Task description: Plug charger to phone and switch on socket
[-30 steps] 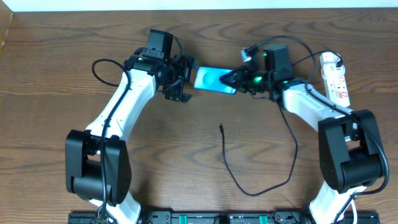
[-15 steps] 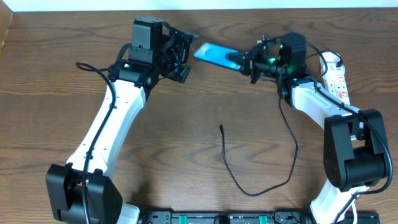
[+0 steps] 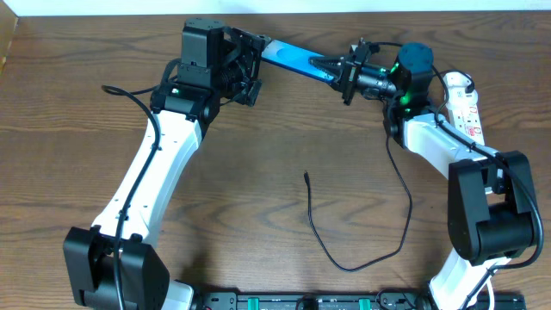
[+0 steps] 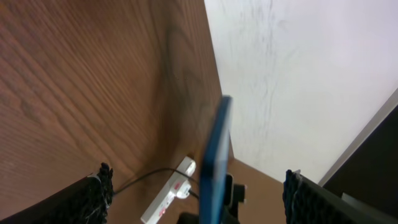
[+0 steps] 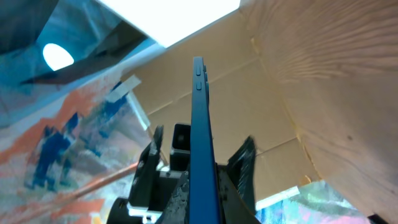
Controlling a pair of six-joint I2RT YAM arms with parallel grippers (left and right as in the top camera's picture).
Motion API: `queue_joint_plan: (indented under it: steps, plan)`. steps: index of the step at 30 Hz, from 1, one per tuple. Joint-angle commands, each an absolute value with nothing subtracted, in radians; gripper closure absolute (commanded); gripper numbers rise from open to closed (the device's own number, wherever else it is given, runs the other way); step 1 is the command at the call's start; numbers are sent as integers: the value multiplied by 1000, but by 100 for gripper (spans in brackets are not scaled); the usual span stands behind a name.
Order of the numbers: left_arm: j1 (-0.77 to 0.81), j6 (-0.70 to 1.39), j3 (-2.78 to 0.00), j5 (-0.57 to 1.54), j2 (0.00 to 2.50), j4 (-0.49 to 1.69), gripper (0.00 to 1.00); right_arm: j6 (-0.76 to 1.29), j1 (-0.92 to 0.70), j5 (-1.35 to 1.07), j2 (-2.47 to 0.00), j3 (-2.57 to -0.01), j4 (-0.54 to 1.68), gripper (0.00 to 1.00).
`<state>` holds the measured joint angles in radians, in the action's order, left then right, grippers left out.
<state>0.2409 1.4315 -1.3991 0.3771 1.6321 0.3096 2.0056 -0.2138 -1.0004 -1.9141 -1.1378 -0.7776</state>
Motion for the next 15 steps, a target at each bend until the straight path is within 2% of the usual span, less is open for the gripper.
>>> queue_joint_plan:
  steps: [1,9,11,15]
  plan:
    - [237,1410,-1398,331,1610,307,13,2051,-233,-1012,-1900,-1156,-800,99]
    - [250,1410,-1398,319,1613,304,18,2051,-270,-995,-1900,-1156,-800,99]
    - [250,1410,-1398,319,1614,304,31,2051,-284,-994,-1900,-1157,-801,99]
    - [253,1411,-1398,319,1614,304,33,2052,-308,-992,-1900,-1157,-805,99]
